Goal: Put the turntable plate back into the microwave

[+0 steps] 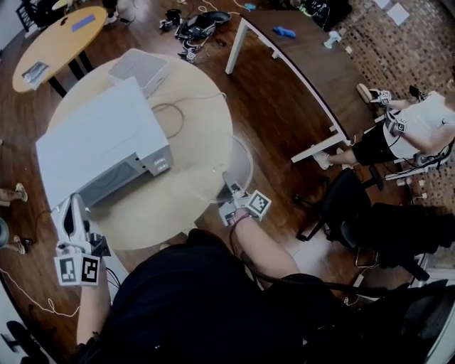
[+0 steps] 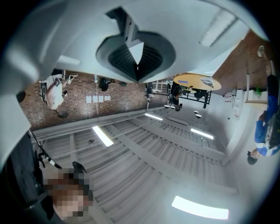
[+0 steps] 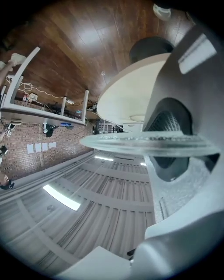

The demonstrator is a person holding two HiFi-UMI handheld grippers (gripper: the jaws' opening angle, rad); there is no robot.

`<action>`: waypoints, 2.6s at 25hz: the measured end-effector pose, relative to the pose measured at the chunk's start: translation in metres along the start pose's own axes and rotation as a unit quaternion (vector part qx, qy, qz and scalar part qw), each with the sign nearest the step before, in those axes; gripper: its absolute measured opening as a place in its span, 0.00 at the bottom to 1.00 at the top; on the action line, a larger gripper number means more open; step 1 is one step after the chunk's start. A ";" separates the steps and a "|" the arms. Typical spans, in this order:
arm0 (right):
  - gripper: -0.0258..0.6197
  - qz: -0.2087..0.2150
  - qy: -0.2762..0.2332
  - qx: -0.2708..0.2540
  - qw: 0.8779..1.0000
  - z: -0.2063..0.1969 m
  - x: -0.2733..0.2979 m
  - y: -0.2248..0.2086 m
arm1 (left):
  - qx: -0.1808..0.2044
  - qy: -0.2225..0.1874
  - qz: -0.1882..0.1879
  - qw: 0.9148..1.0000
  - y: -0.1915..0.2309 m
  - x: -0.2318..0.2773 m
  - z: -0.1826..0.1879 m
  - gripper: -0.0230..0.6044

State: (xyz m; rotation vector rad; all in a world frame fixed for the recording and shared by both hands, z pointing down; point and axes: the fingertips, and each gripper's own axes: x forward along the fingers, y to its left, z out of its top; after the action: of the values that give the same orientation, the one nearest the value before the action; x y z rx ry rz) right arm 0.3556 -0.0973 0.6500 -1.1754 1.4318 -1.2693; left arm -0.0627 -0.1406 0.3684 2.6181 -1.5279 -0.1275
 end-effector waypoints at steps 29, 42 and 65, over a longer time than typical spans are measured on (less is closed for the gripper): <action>0.08 -0.062 -0.015 -0.012 0.998 0.057 0.035 0.007 | 0.067 0.013 0.092 0.993 0.045 -0.006 -0.035 0.04; 0.08 -0.054 -0.032 -0.011 0.998 0.045 0.016 0.003 | 0.058 -0.001 0.098 0.994 0.049 -0.029 -0.025 0.04; 0.08 -0.045 -0.030 -0.017 0.998 -0.006 -0.004 0.031 | 0.041 -0.025 0.093 0.994 0.074 -0.085 0.003 0.04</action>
State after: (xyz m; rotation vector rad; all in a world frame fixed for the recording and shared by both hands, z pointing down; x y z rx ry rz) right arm 0.3469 -0.0916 0.6199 -1.3031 1.3735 -1.2646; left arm -0.1686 -0.1028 0.3765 2.5327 -1.8219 -0.1176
